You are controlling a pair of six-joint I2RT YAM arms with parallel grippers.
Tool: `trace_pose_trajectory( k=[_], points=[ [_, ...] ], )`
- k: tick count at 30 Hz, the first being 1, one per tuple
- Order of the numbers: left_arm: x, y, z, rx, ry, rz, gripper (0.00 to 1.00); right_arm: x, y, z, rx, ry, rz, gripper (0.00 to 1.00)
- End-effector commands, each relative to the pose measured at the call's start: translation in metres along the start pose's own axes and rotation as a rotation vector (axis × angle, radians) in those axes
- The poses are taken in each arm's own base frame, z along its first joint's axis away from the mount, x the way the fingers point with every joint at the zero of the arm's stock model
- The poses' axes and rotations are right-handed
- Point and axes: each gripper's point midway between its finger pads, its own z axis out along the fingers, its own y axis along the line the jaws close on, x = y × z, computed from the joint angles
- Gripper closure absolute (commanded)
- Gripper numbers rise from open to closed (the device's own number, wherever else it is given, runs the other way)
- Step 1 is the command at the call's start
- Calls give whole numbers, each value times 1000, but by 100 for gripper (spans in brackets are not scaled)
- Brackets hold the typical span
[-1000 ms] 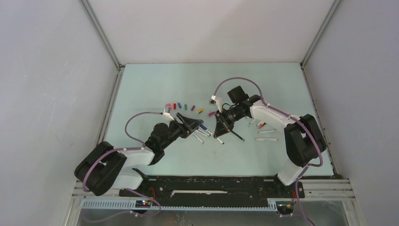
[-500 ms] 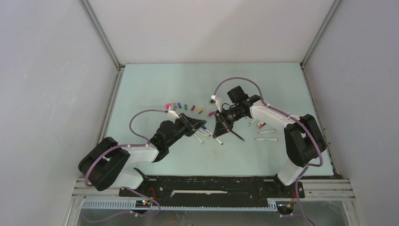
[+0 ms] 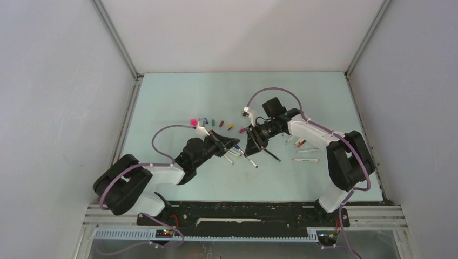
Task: Open the pen caps
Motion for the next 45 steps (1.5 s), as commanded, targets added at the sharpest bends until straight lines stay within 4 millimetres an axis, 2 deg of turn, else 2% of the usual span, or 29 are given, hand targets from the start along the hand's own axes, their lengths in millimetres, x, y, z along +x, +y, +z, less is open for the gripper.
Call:
trace_pose_trajectory(
  k=[1, 3, 8, 9, 11, 12, 14, 15, 16, 18, 20, 22, 24, 27, 29, 32, 34, 37, 40, 45],
  points=[
    [-10, -35, 8, 109, -36, 13, 100, -17, 6, -1, -1, -36, -44, 70],
    [-16, -39, 6, 128, -66, 7, 100, -16, 5, 0, -3, -29, -40, 74],
    [-25, -57, 11, 162, -91, 20, 100, -12, 4, 5, -1, -13, -36, 69],
    [-26, -60, 12, 168, -92, 22, 100, -12, 4, 5, -3, -12, -36, 73],
    [-30, -61, 13, 168, -104, 25, 100, -13, 7, 3, -8, -15, -46, 99],
    [-35, -61, 13, 168, -115, 26, 100, -11, 6, 3, -5, -12, -48, 100],
    [-56, -58, 7, 162, -173, 37, 100, -8, 7, 0, -11, -2, -49, 100],
    [-71, -54, 2, 150, -219, 44, 100, -5, 7, -2, -13, 5, -44, 100],
    [-95, -49, -6, 124, -300, 47, 100, -1, 7, -3, -19, 16, -38, 100],
    [-135, -38, -28, 67, -443, 78, 100, 7, 7, -5, -38, 30, -21, 100],
    [-169, -36, -52, 28, -564, 91, 100, 17, 7, -7, -48, 62, -20, 100],
    [-193, -36, -74, -16, -657, 111, 100, 30, 7, -6, -61, 96, 1, 100],
    [-203, -37, -86, -57, -695, 144, 100, 41, 6, -5, -57, 127, 4, 100],
    [-196, -30, -88, -111, -637, 175, 100, 55, -9, -6, 44, 175, -41, 100],
    [-180, -9, -83, -204, -539, 189, 100, 68, -32, -8, 191, 240, -119, 100],
    [-152, 42, -89, -406, -399, 180, 100, 81, -54, -13, 341, 310, -194, 100],
    [-132, 84, -105, -583, -323, 178, 100, 85, -63, -14, 404, 334, -216, 98],
    [-118, 124, -123, -742, -282, 185, 100, 94, -81, -12, 480, 386, -196, 95],
    [-111, 146, -127, -799, -259, 191, 100, 98, -92, -11, 535, 414, -180, 94],
    [-112, 165, -121, -870, -234, 204, 98, 98, -102, -12, 587, 413, -154, 87]
  ],
)
